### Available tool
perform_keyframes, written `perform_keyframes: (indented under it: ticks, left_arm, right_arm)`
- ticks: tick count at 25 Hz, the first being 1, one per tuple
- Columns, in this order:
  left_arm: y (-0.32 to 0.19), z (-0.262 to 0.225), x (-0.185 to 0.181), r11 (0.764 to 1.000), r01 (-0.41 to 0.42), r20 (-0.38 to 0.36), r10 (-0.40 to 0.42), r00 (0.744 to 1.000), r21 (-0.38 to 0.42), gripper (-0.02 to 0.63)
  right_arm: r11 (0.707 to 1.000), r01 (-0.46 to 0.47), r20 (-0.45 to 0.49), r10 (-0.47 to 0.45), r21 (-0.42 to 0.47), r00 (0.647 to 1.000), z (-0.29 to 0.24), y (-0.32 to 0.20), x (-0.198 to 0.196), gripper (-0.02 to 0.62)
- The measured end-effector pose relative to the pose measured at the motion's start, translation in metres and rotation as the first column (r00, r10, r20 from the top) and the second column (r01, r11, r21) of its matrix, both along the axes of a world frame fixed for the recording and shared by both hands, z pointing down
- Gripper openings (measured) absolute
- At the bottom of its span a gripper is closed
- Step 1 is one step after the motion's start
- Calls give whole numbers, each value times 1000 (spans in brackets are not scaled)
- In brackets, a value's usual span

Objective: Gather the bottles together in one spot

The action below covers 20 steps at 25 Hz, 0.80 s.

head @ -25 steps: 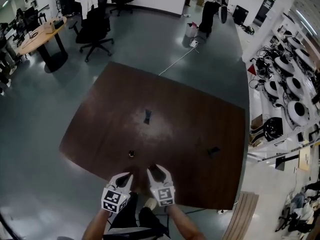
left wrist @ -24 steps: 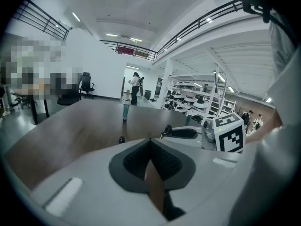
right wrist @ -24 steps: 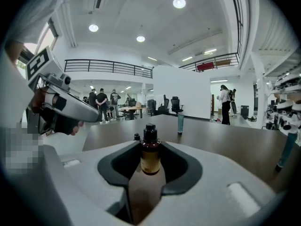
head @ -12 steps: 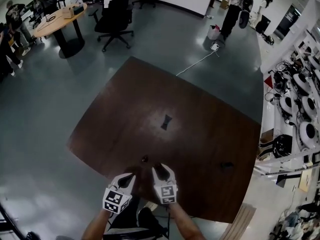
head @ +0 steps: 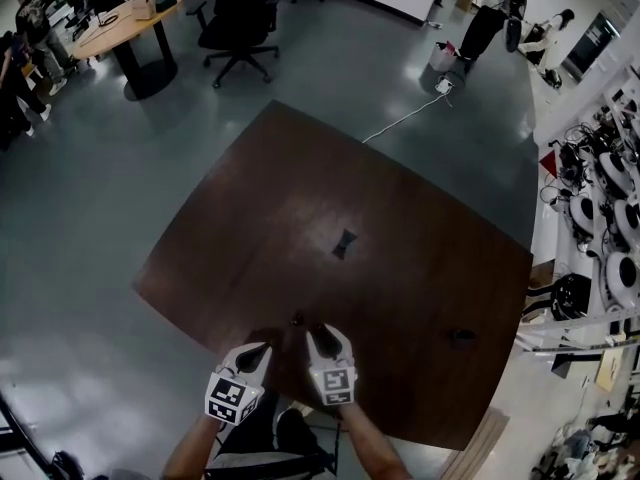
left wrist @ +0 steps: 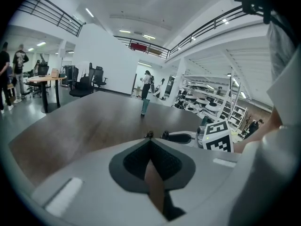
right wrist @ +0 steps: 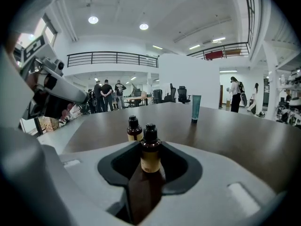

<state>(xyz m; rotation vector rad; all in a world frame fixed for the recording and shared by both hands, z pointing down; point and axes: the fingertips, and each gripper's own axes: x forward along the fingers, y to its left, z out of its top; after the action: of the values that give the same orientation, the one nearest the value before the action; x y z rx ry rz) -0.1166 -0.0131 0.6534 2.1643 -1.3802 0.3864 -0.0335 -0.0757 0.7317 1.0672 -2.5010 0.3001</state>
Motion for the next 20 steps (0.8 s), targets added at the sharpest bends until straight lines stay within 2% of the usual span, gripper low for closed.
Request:
perform_keyframes:
  ticks: [20]
  left_arm:
    - [6,5,2,1000,-11,-11,10,1000,-13,0]
  right_arm:
    - [1000,-8,10,8,10,1000,2,4,0,133]
